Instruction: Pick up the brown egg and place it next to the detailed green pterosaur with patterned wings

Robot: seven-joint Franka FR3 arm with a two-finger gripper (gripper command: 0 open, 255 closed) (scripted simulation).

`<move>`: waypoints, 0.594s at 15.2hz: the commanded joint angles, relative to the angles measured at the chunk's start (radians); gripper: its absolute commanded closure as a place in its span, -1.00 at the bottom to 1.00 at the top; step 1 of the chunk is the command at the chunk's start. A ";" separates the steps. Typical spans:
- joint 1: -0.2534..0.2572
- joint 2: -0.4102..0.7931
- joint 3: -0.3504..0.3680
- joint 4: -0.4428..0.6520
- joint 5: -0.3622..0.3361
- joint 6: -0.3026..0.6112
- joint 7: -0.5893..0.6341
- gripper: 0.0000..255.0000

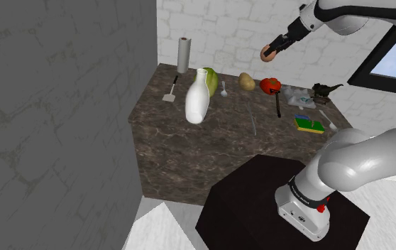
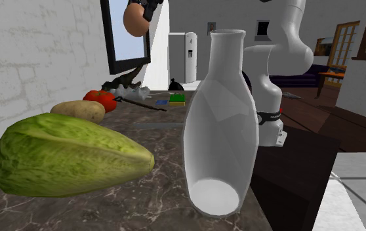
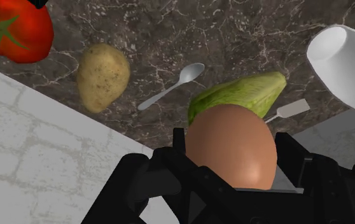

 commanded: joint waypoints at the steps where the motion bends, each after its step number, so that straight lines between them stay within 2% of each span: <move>1: -0.018 -0.023 -0.034 -0.002 -0.012 -0.025 -0.041 1.00; 9: -0.068 -0.065 -0.187 0.051 -0.051 -0.132 -0.210 1.00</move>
